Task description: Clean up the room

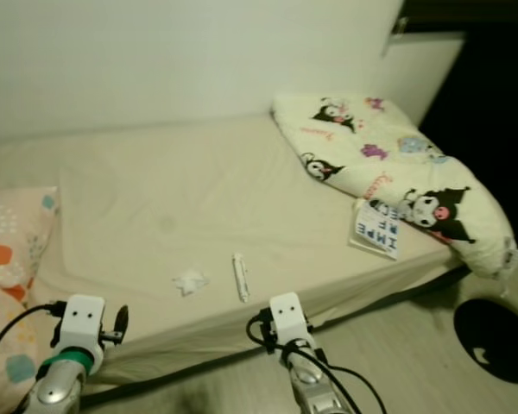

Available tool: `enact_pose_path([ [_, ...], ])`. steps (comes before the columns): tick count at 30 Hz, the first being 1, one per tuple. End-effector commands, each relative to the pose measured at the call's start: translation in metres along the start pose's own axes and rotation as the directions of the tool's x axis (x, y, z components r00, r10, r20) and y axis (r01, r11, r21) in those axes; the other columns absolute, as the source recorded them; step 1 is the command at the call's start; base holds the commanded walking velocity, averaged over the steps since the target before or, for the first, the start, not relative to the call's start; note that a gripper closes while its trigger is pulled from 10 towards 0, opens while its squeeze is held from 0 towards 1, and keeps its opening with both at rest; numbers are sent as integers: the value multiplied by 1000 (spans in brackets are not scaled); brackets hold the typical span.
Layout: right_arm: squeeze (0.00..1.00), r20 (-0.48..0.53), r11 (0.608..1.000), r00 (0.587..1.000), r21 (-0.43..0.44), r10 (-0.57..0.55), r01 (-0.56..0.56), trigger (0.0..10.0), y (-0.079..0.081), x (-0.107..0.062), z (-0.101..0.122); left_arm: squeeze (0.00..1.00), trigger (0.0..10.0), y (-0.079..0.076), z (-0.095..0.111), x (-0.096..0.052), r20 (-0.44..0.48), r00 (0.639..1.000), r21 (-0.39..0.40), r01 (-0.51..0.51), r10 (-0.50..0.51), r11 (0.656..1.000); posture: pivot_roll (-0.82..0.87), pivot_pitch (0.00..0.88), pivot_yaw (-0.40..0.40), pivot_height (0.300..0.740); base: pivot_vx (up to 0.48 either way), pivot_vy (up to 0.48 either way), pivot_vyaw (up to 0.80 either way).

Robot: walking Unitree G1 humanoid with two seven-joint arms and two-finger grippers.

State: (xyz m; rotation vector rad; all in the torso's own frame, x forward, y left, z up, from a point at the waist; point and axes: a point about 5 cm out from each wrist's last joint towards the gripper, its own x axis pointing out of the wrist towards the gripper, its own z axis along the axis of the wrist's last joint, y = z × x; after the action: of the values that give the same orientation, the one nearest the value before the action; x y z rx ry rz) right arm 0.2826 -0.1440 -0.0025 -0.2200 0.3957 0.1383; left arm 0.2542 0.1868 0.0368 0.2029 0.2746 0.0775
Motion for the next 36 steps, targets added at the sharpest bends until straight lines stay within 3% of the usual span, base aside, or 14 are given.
enact_pose_path([
  [1, 0, -7, 1000, 1000, 5, 2, -2, 10000, 2, 0, -1, 0, 10000, 3, -5, -4, -15, 1000, 4, -7, 7, 1000, 109, 0, -23, 740, 0, 0, 800],
  [16, 0, 8, 1000, 1000, 26, -10, 10, 10000, 3, -1, 0, 0, 10000, 3, 0, -6, 27, 1000, -27, -15, 16, 1000, 108, 2, -22, 740, 0, 0, 800],
  [18, 0, 3, 998, 999, 61, -32, 32, 10000, 2, -1, -1, 0, 10000, 3, 1, -7, 30, 999, -28, -12, 13, 1000, 109, 3, -22, 740, 0, 0, 0],
  [30, 0, -7, 998, 1000, 65, -26, 26, 10000, 3, -2, -3, 0, 10000, 2, 1, -8, 31, 999, -30, -8, 9, 1000, 112, 6, -21, 740, 0, 0, 0],
  [36, 0, -22, 996, 999, 87, -31, 33, 10000, 2, -1, -4, 0, 10000, -6, 8, -2, 56, 998, -14, 24, -23, 1000, 103, 0, -23, 740, 0, 0, 0],
])
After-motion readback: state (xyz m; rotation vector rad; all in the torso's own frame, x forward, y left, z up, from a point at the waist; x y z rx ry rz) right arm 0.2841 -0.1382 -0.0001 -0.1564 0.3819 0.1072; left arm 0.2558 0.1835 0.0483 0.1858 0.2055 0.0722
